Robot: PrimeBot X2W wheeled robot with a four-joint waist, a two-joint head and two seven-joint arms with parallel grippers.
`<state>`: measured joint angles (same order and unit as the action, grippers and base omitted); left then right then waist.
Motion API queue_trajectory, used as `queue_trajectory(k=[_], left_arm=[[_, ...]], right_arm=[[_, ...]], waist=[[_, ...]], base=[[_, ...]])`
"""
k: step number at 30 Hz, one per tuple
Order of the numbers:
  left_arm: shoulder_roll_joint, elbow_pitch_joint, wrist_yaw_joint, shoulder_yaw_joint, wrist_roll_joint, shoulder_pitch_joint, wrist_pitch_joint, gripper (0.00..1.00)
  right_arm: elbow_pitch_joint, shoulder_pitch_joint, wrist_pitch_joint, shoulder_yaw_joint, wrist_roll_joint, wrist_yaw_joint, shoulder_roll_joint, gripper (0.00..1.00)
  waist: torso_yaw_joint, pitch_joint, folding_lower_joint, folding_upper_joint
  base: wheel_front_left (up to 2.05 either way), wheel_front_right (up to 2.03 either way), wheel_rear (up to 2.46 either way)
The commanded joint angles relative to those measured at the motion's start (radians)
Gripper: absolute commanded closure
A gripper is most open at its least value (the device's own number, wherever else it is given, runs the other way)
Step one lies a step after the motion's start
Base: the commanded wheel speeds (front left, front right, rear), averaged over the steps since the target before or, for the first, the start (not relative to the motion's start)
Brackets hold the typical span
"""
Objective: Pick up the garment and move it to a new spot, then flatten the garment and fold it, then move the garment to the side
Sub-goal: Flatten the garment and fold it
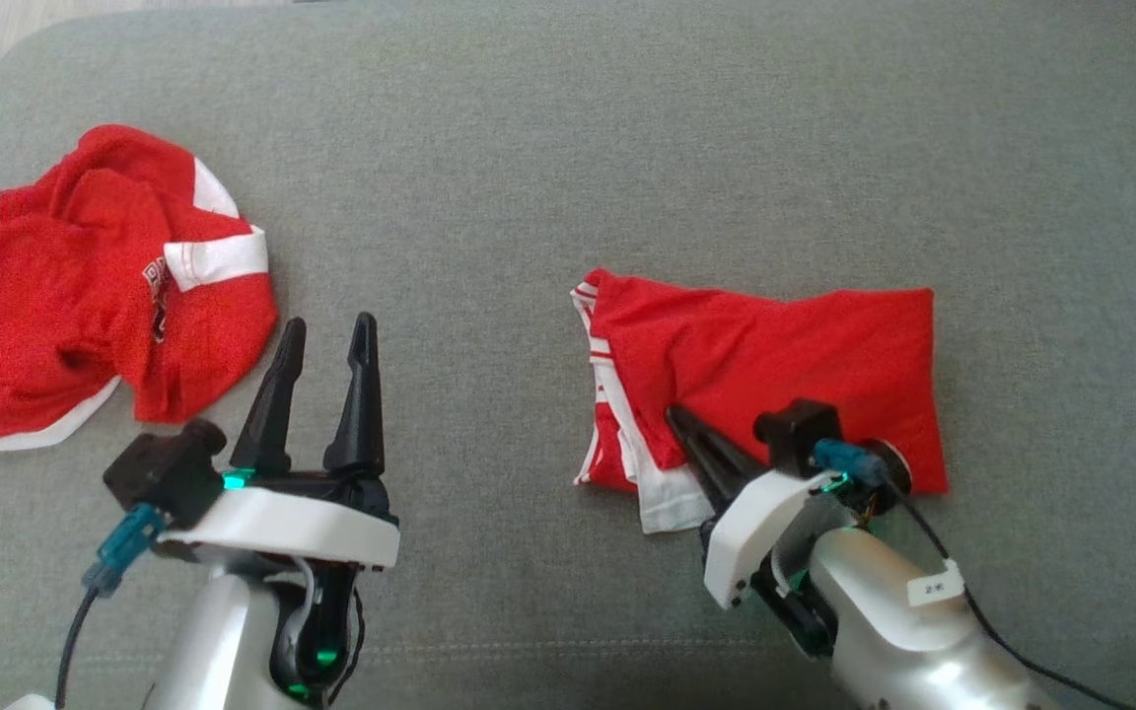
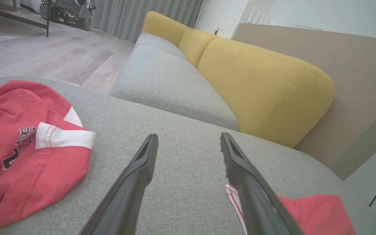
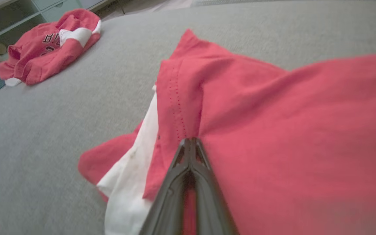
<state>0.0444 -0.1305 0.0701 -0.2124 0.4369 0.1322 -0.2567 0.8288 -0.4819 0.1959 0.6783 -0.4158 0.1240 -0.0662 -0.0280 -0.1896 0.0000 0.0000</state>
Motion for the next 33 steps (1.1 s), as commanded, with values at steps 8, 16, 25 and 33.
queue_trajectory(k=[8, 16, 25, 33], left_arm=[[0.006, 0.035, -0.009, 0.041, 0.001, 0.027, -0.005, 0.0], [0.006, 0.035, -0.007, 0.055, 0.002, 0.005, -0.005, 0.0], [0.006, 0.046, -0.009, 0.054, 0.001, -0.013, -0.005, 0.0], [0.006, 0.041, -0.005, 0.051, -0.005, -0.032, -0.005, 0.0]], right_arm=[[-0.029, -0.054, 0.049, 0.007, -0.07, 0.007, 0.016, 0.06], [-0.217, -0.045, 0.065, -0.181, -0.014, 0.007, -0.014, 0.0], [-0.441, 0.104, 0.066, -0.453, 0.158, 0.007, -0.05, 0.0], [-0.536, 0.244, 0.066, -0.611, 0.259, 0.007, -0.022, 0.0]], waist=[[0.027, 0.014, 0.0, 0.0], [0.066, 0.057, 0.0, 0.0], [0.099, 0.074, 0.0, 0.0], [0.108, 0.082, 0.0, 0.0]], base=[[0.0, 0.0, 0.0], [0.0, 0.0, 0.0], [0.0, 0.0, 0.0], [0.0, 0.0, 0.0]])
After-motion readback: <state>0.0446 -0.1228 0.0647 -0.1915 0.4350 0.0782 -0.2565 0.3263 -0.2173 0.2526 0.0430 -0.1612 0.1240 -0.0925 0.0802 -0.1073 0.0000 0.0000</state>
